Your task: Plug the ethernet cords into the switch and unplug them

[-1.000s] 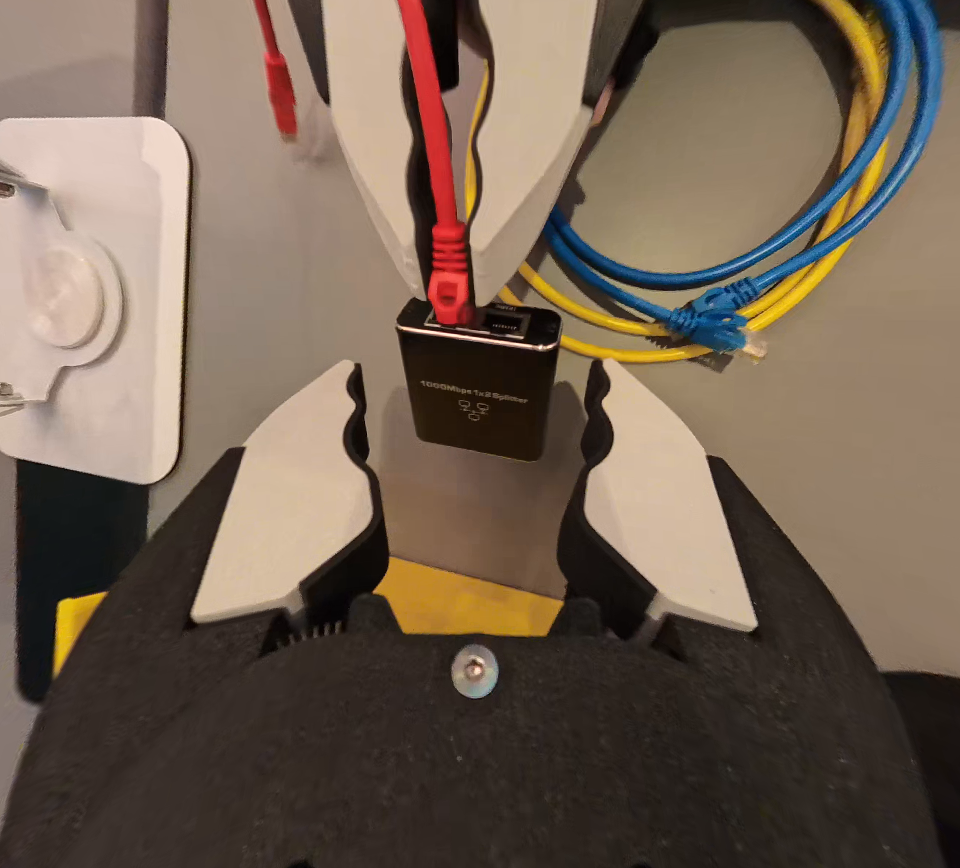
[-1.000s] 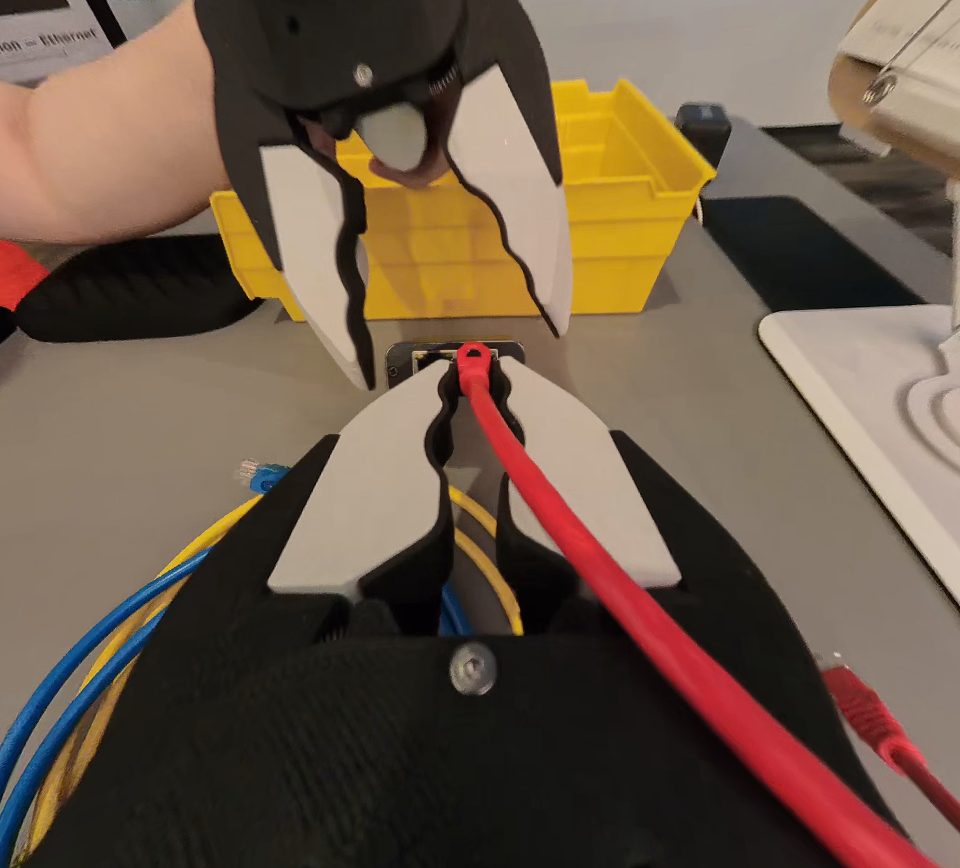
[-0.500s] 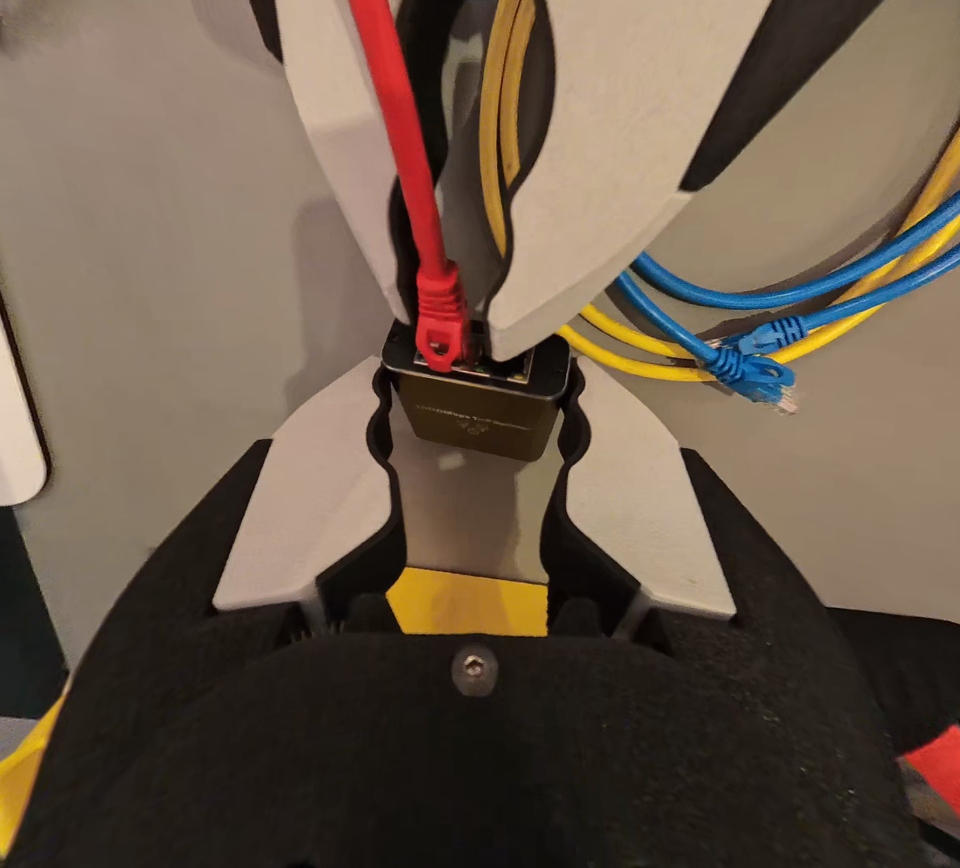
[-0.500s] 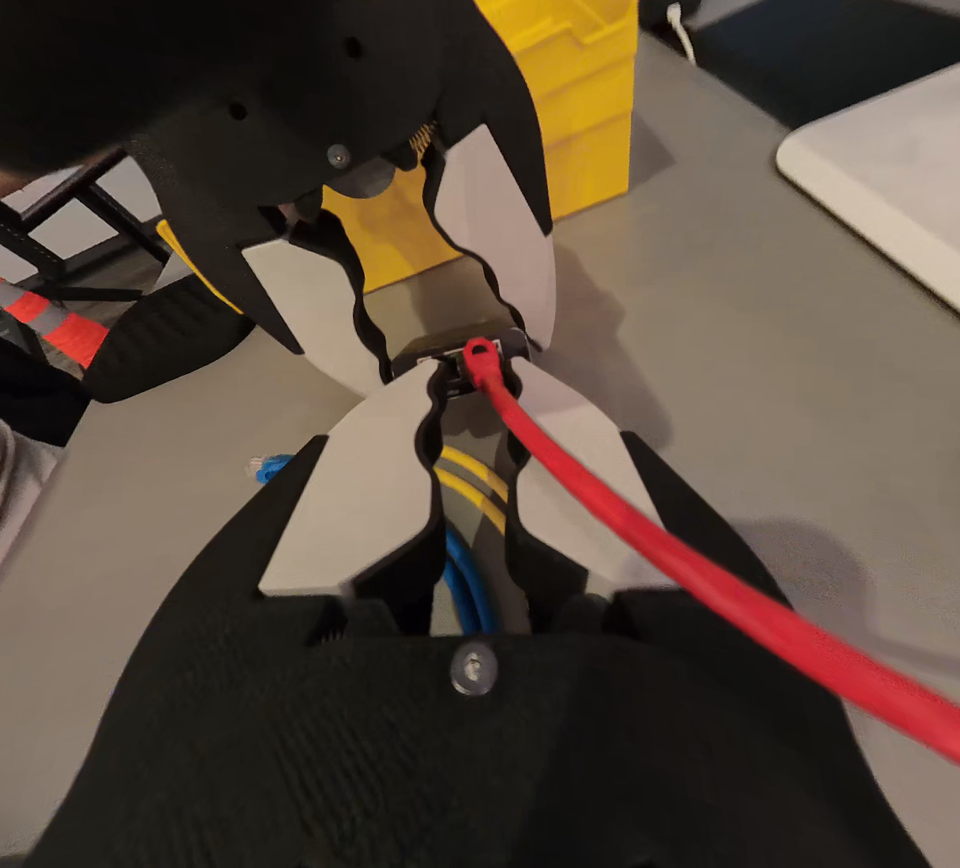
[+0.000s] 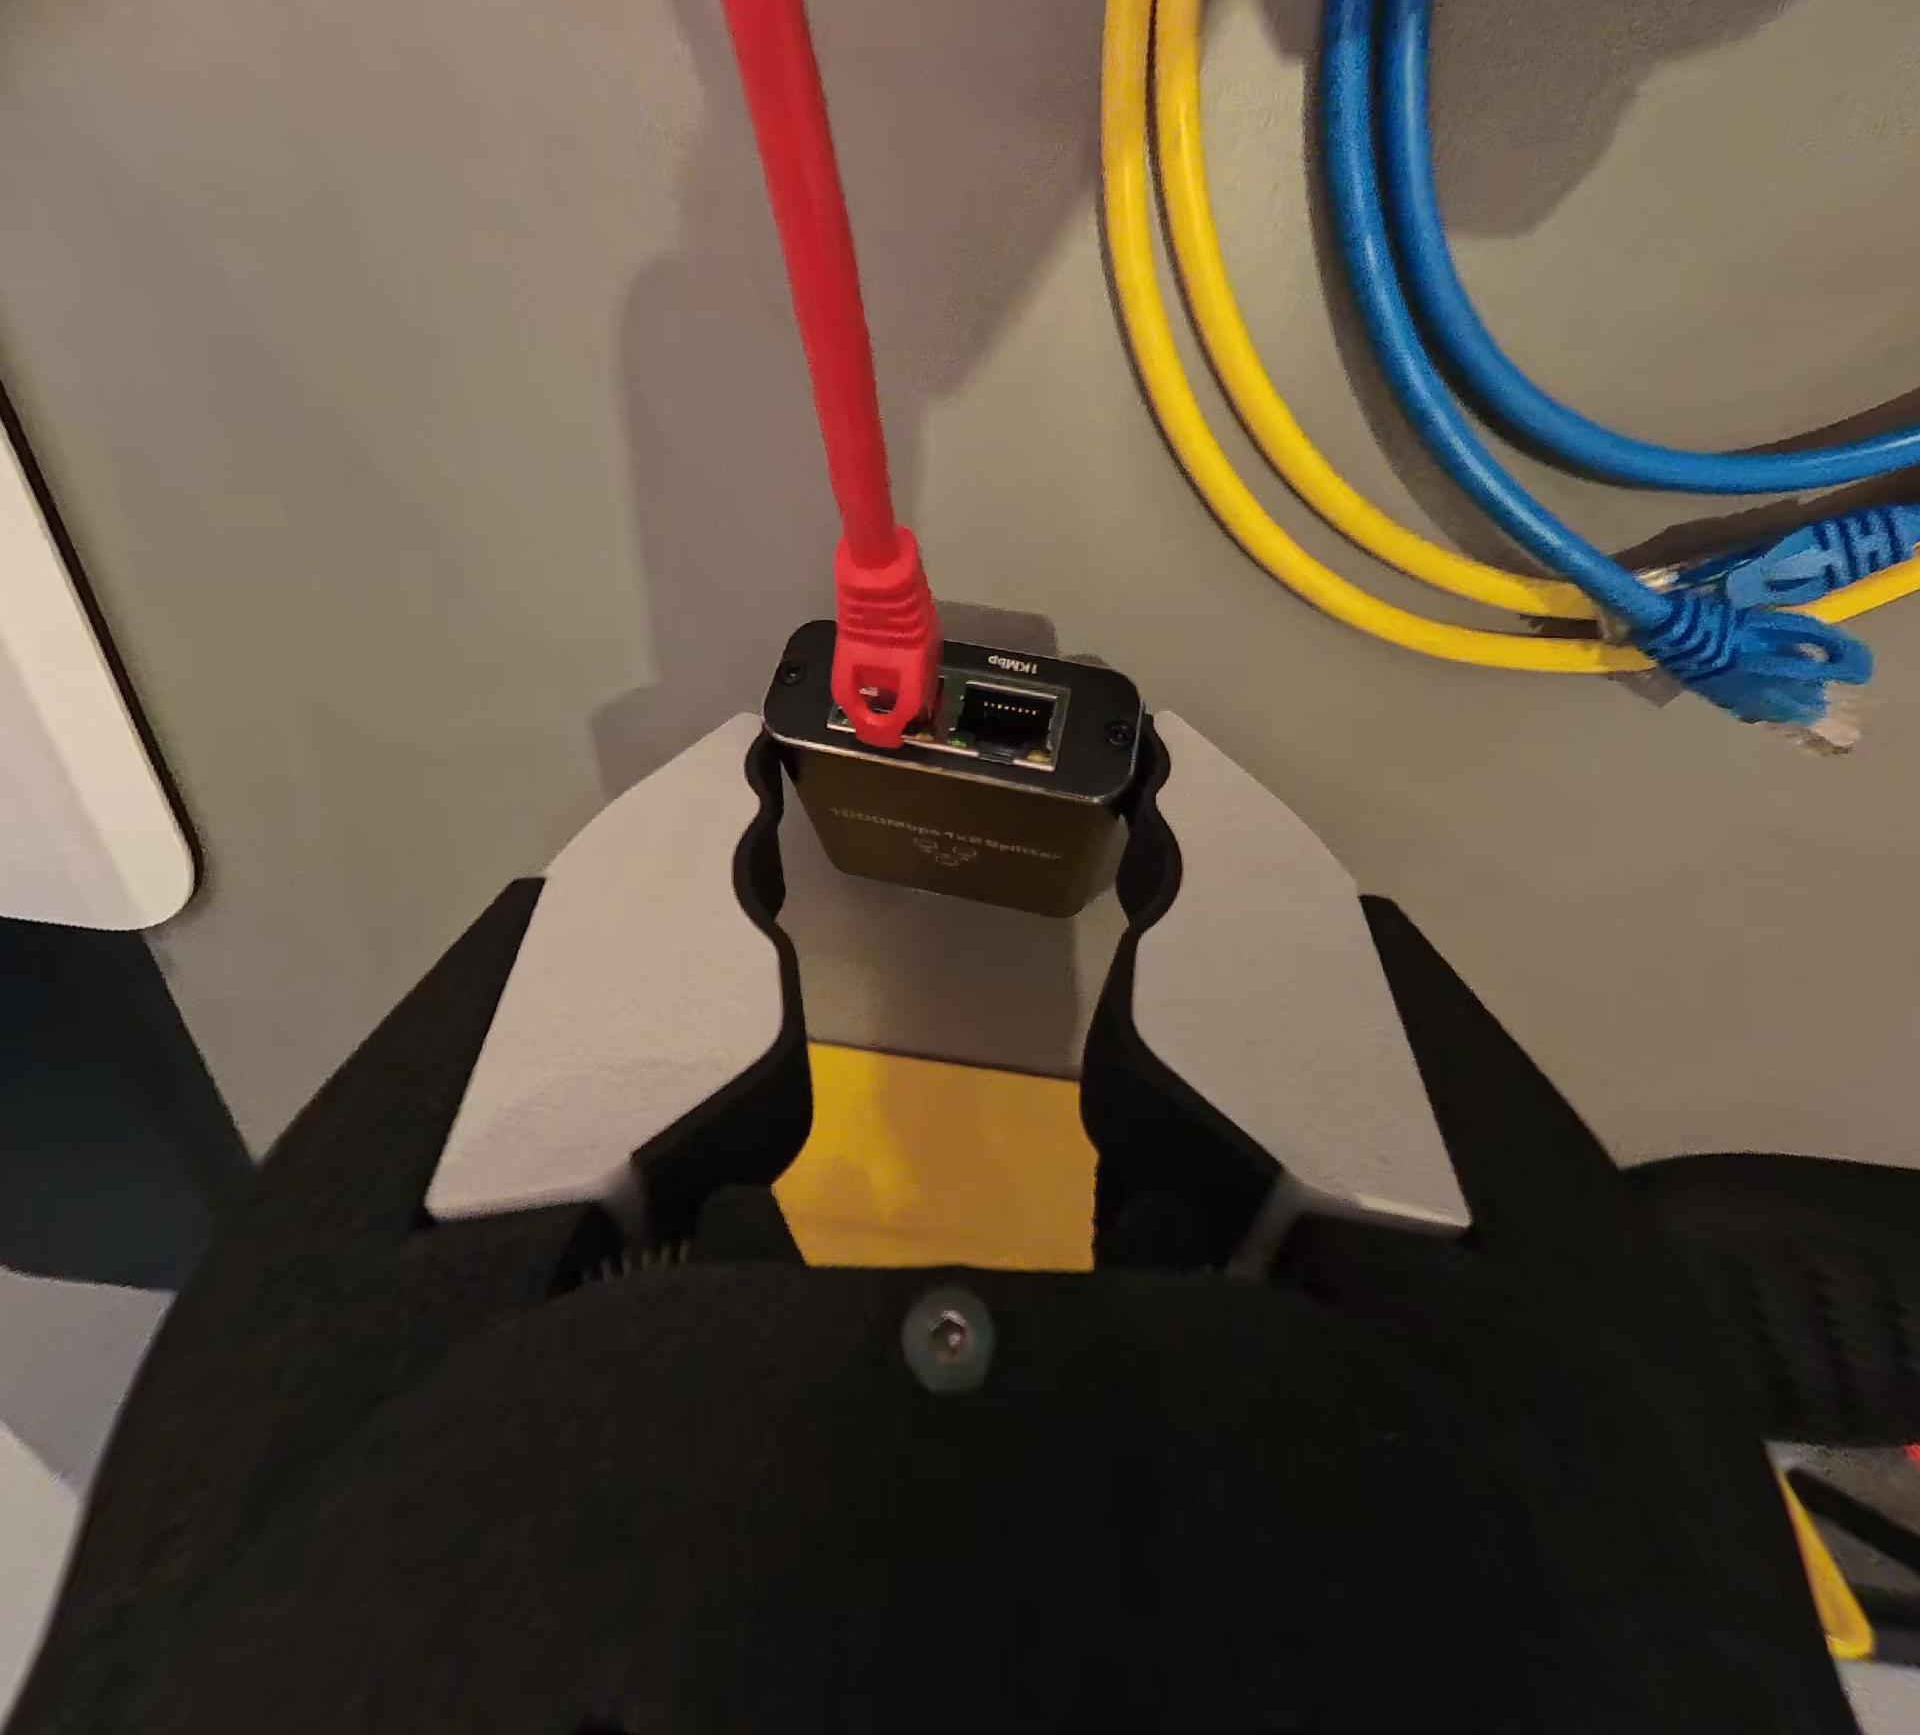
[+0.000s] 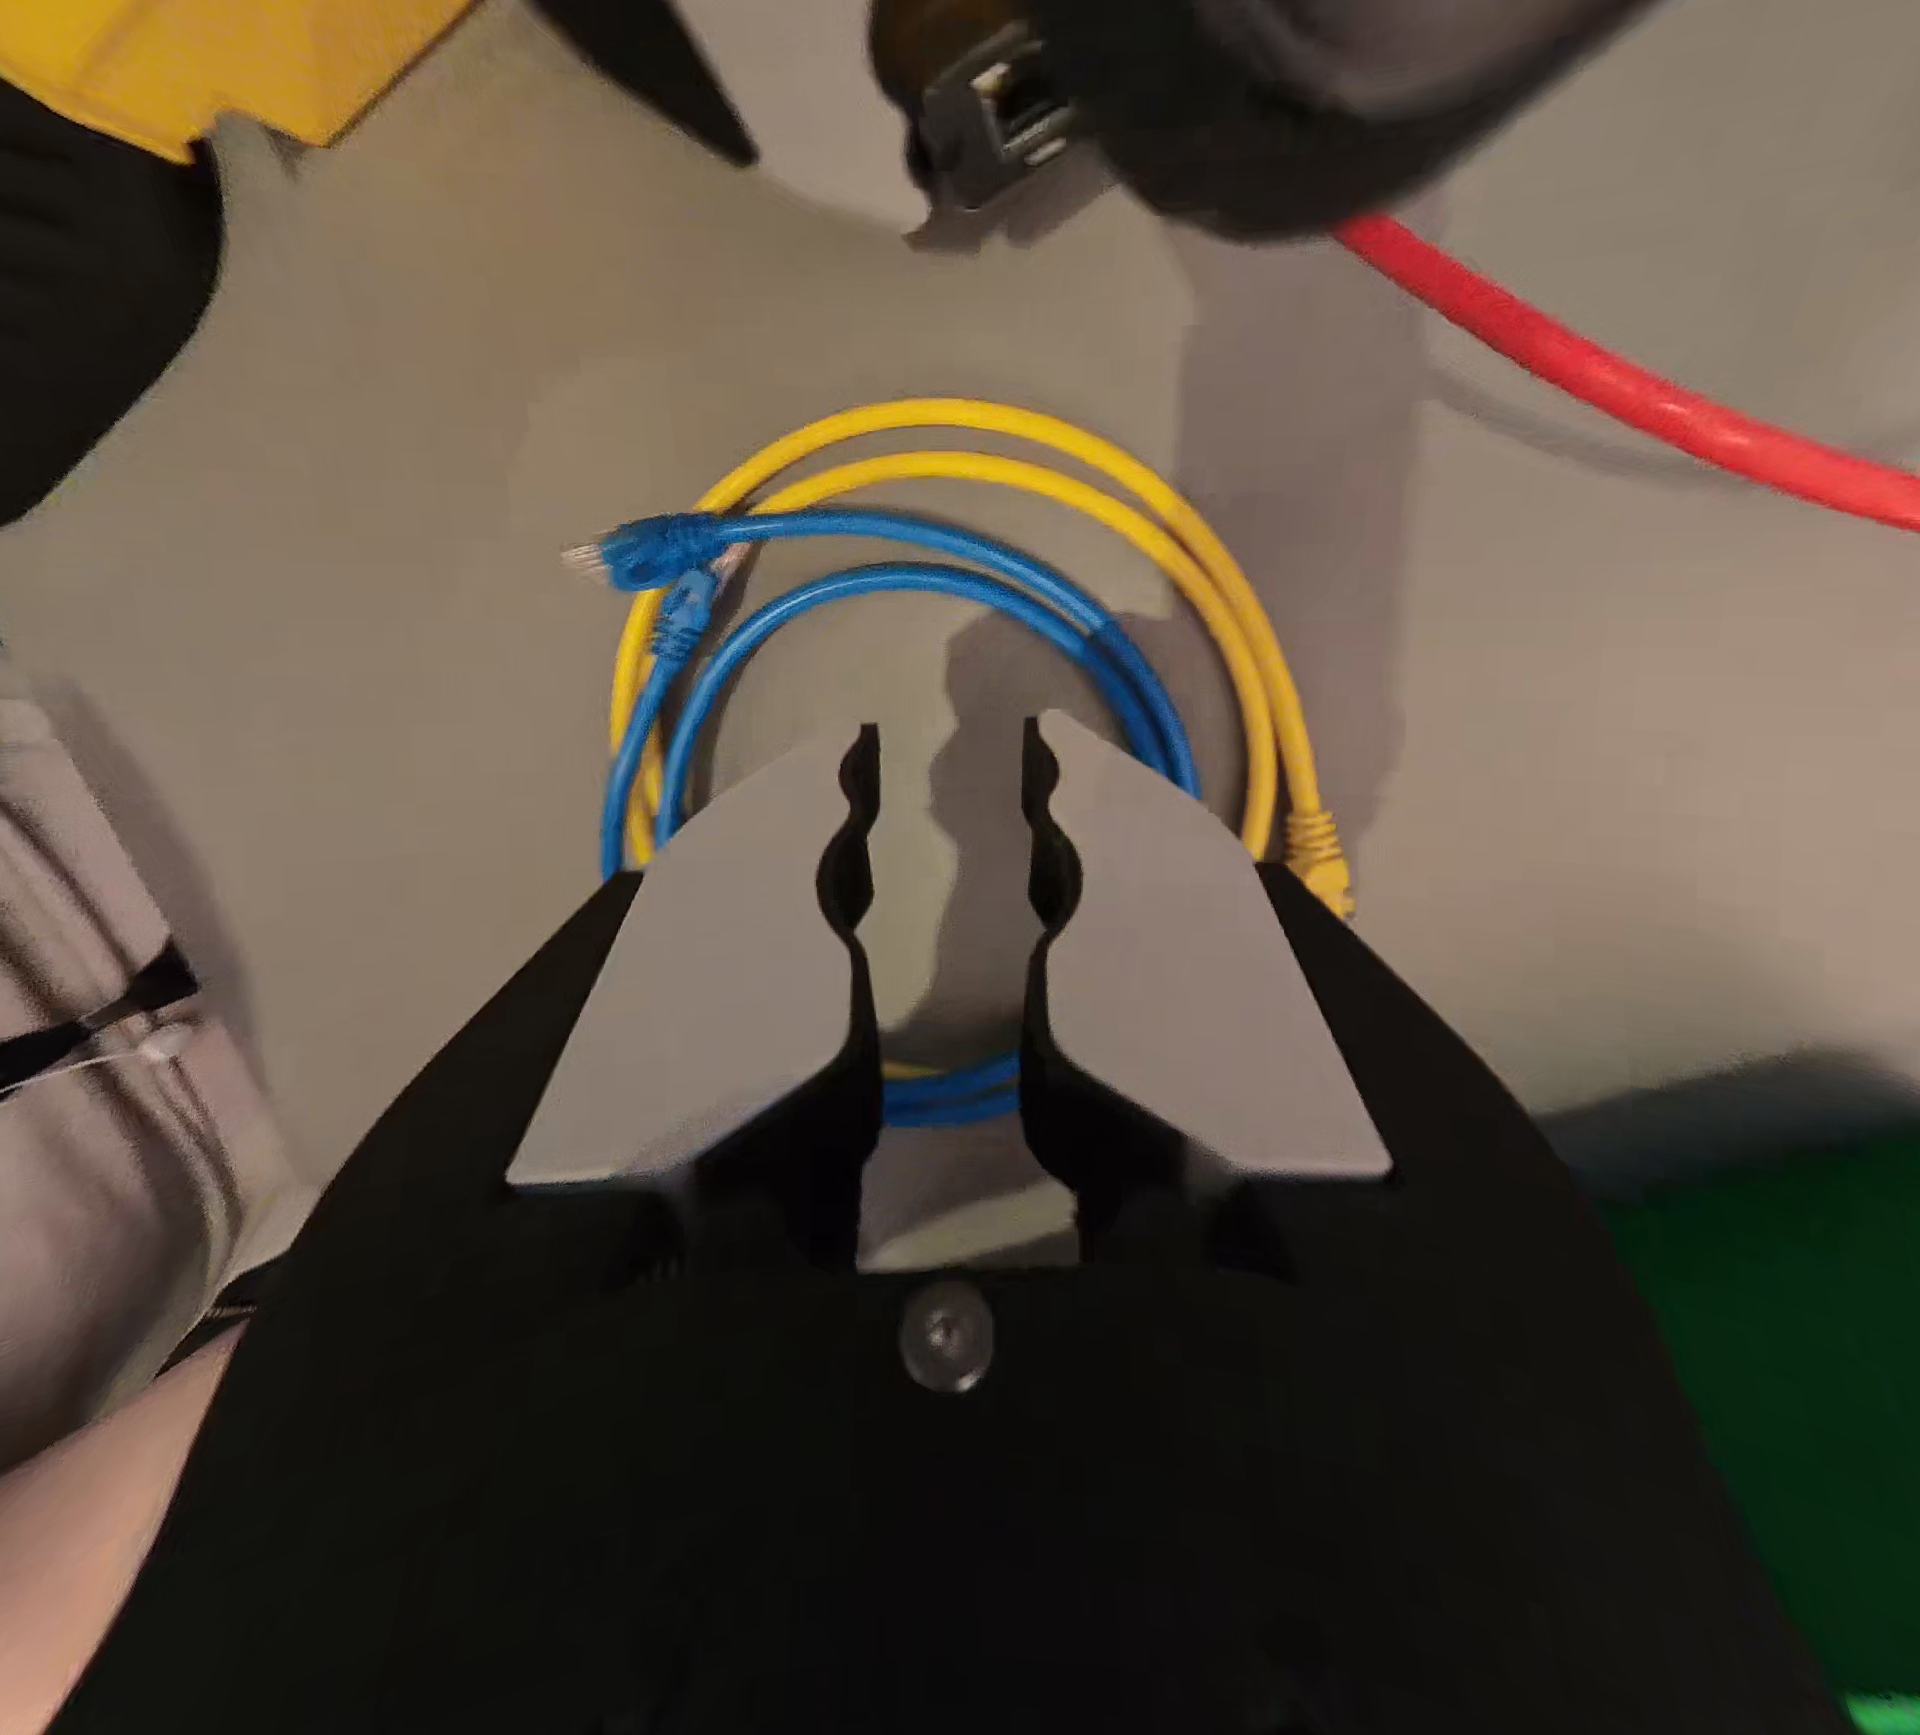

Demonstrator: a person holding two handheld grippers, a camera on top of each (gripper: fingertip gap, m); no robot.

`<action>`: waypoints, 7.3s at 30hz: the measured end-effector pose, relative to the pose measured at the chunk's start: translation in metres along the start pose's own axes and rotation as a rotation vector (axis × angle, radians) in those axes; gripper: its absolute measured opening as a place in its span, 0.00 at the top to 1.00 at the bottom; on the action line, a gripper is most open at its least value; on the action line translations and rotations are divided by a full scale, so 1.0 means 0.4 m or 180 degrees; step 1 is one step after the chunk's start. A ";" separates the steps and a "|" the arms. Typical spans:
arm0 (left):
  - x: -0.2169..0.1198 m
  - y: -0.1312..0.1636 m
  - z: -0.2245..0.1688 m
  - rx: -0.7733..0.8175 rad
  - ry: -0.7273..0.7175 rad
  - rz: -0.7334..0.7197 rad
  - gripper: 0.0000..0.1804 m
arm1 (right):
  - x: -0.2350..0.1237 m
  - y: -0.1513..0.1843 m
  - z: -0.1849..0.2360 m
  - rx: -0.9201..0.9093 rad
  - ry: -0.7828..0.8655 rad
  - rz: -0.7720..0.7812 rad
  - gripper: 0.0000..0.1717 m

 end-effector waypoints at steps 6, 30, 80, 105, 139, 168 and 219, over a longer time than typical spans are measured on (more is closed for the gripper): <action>0.005 0.007 0.004 0.0122 0.0009 0.0193 0.65 | -0.150 -0.008 0.111 -0.0445 -0.0444 -0.0588 0.87; -0.117 -0.081 -0.004 0.0278 -0.0422 -0.0730 0.61 | -0.217 0.035 0.146 -0.1002 -0.0371 -0.0714 0.78; -0.386 -0.061 -0.295 -0.1148 -0.0091 -0.2494 0.88 | -0.026 -0.189 0.224 -0.2342 -0.1050 -0.1857 0.96; -0.374 -0.100 -0.225 0.0930 -0.1023 -0.2370 0.84 | -0.065 -0.156 0.178 -0.1074 -0.1199 -0.1277 0.96; -0.582 -0.111 -0.353 0.1122 -0.1232 -0.3160 0.92 | -0.390 -0.248 0.277 -0.1972 -0.1698 -0.3911 0.80; -0.632 -0.116 -0.280 -0.0197 -0.0514 -0.4004 0.93 | -0.298 -0.401 0.366 -0.1827 -0.1351 -0.4859 0.86; -0.629 -0.135 -0.317 -0.0908 0.1684 -0.4691 0.95 | -0.348 -0.342 0.369 -0.2948 -0.0585 -0.4495 0.91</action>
Point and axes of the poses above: each gripper's, where its closed fingertips meet, x out along the fingers, y out of its underside, z = x × y across the jaws, the point moved 1 cm from there along -x, back along the fingers, and after that the axes turned 13 degrees about -z, right-handed, at the moved point
